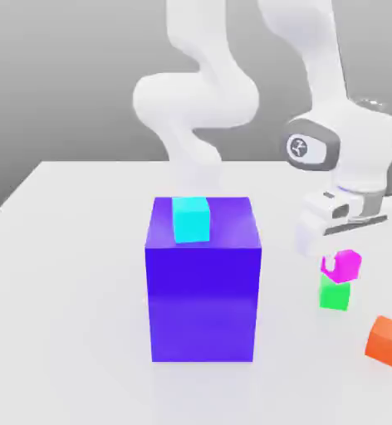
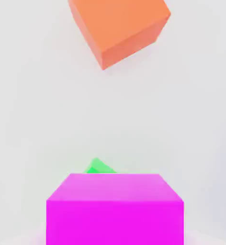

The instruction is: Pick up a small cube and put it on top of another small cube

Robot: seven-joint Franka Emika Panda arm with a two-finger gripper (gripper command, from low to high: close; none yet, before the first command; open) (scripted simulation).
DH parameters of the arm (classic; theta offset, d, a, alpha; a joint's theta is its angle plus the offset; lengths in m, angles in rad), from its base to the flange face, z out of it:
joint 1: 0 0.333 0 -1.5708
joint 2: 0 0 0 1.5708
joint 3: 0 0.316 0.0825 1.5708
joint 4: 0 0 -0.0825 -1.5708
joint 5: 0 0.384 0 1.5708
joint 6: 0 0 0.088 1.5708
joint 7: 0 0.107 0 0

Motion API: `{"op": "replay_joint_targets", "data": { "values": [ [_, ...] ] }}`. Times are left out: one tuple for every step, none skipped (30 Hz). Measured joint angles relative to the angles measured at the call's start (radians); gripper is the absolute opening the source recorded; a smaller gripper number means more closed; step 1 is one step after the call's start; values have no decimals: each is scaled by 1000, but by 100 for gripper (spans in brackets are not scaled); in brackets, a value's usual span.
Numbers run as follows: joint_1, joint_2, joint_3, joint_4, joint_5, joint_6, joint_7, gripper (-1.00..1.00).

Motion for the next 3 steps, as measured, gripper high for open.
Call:
{"op": "replay_joint_targets", "data": {
  "values": [
    [20, 23, -30, 0, -51, 16, 36, 100],
    [20, 23, -30, 0, -51, 16, 36, 100],
    [20, 23, -30, 0, -51, 16, 36, 100]
  ]
}}
